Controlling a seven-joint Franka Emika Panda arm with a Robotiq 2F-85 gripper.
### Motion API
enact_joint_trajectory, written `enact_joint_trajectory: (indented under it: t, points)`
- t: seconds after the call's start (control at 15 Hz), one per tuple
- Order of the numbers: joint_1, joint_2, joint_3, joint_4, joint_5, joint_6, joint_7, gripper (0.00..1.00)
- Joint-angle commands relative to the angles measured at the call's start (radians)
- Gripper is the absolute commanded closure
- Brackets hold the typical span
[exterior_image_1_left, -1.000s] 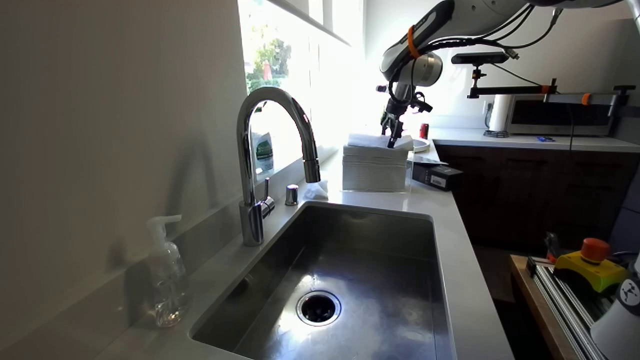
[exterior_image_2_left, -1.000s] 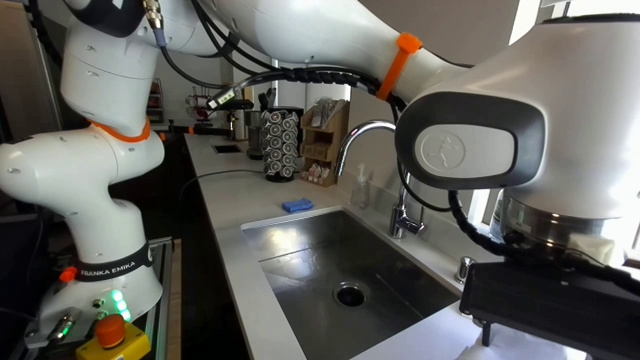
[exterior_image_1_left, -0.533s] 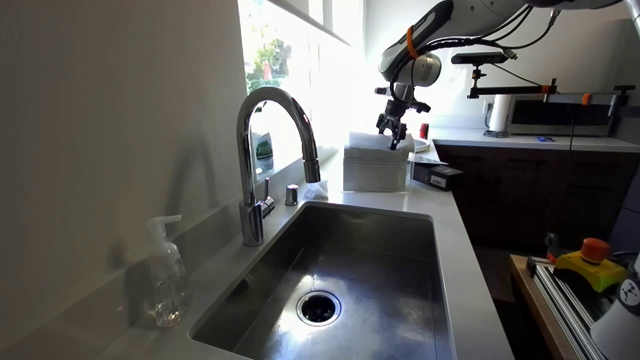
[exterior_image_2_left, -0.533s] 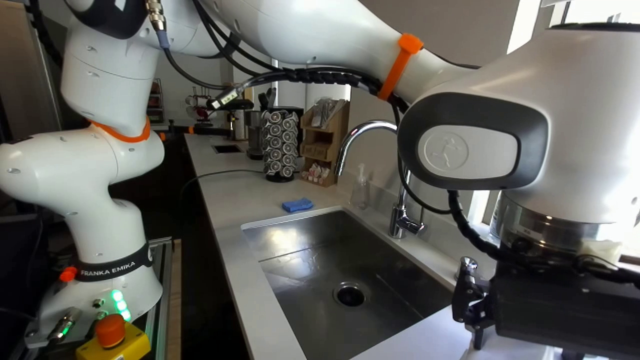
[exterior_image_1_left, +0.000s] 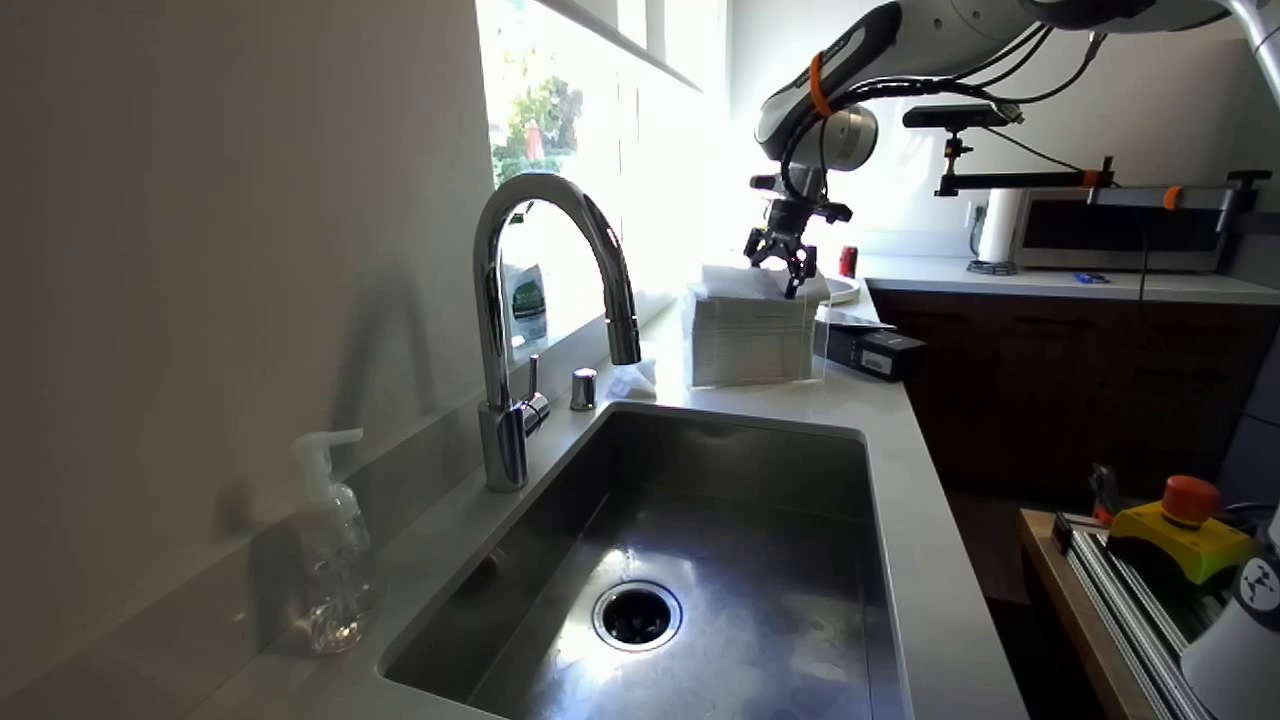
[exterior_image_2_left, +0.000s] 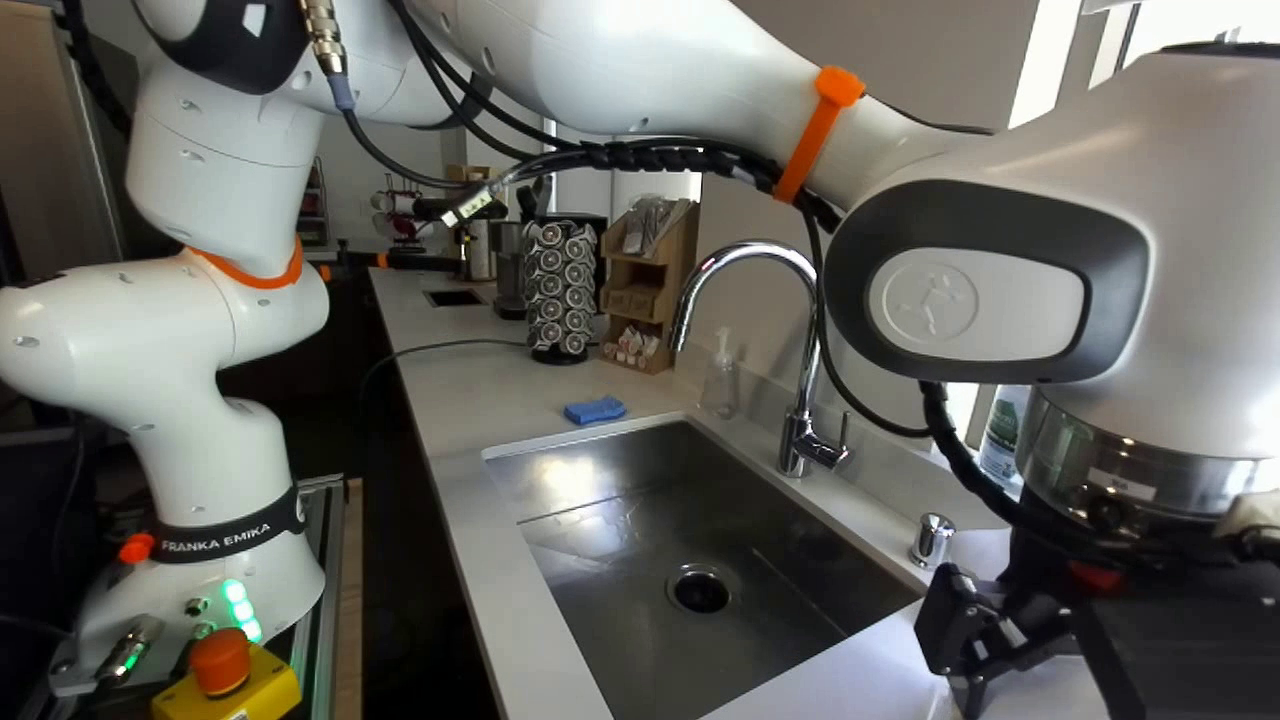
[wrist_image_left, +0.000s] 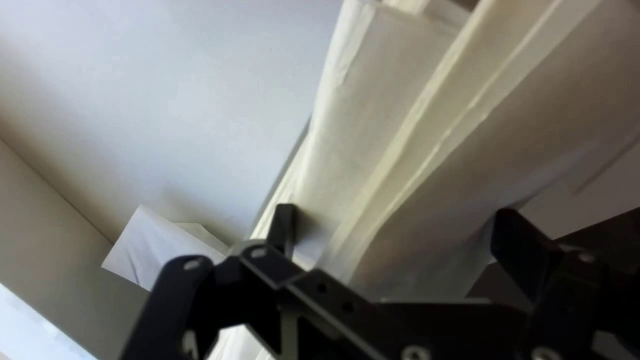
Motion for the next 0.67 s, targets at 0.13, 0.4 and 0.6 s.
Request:
enact_joint_trajectory:
  t: [0.13, 0.4, 0.6]
  points:
    - [0.003, 0.064, 0.030, 0.056, -0.004, -0.006, -0.179, 0.00]
    - [0.010, 0.078, 0.051, 0.085, -0.012, -0.039, -0.306, 0.00]
    - [0.017, 0.086, 0.053, 0.110, -0.025, -0.066, -0.387, 0.00]
